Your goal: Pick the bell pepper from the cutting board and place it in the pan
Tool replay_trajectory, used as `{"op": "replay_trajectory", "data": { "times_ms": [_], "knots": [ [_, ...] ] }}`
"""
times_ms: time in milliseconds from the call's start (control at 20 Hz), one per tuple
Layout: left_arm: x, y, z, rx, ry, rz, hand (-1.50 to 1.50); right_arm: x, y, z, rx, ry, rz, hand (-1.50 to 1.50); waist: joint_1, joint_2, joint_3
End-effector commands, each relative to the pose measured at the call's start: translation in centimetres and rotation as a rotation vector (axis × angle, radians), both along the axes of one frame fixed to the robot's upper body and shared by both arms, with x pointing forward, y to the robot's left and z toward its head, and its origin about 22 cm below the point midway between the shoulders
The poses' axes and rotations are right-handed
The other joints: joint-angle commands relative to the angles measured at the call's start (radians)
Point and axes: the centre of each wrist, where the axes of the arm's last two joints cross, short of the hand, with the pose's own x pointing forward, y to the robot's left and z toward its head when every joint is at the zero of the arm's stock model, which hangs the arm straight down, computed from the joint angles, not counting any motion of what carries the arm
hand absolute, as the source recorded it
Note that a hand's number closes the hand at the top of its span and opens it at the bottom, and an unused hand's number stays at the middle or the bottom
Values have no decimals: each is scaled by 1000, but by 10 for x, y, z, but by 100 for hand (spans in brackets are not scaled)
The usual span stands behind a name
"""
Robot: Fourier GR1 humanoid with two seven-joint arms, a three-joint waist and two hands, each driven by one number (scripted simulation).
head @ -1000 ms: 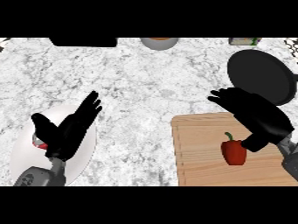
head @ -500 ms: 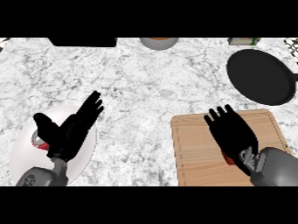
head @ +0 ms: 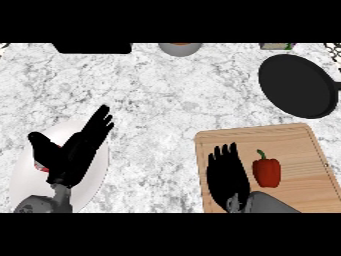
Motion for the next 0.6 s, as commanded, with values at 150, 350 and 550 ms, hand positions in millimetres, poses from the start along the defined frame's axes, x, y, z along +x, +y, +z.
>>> {"op": "replay_trajectory", "data": {
  "times_ms": [150,350,550],
  "knots": [
    [-6,12,0,7,-14,-15,0,-3,7,-5,-160,-74,-83,-150,-1,2,1],
    [-9,3,-13,-6,5,5,0,4,-1,4,-251,-152,-51,-150,-2,3,1],
    [-8,-2,-7,-4,-17,-10,0,-14,-15,-13,-250,-157,-67,-150,-4,3,2]
  ]
}}
